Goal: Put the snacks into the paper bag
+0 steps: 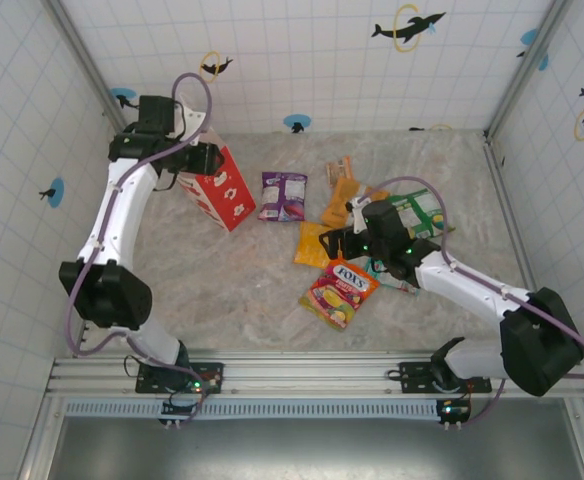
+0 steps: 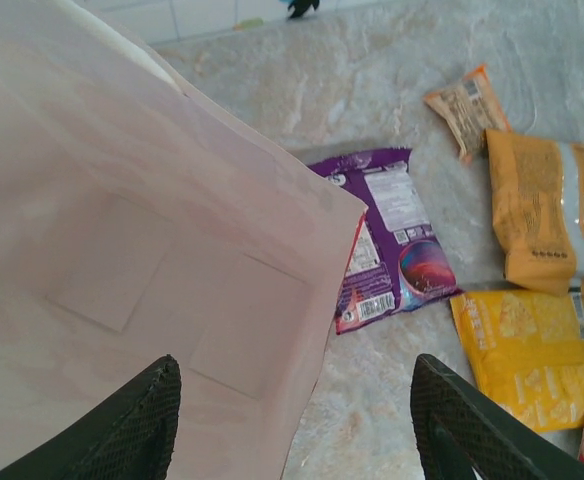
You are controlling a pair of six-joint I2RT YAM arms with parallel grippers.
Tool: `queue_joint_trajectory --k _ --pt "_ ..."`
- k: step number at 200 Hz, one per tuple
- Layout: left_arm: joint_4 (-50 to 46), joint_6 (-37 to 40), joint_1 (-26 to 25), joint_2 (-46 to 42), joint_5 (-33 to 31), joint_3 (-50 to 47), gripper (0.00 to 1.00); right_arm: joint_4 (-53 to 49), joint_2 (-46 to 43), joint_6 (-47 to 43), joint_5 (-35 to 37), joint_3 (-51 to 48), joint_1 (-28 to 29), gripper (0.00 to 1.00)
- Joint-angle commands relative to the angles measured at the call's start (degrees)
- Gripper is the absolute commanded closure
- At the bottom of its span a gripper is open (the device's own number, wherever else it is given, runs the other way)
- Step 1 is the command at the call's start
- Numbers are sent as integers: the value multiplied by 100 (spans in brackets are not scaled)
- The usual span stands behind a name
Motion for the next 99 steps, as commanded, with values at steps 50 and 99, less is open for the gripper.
queue_joint_trajectory --k 50,99 --pt "-340 336 -229 774 -20 1049 41 72 168 66 -19 294 54 0" --pt "-519 546 -247 942 -140 1120 53 -18 153 31 24 299 53 0"
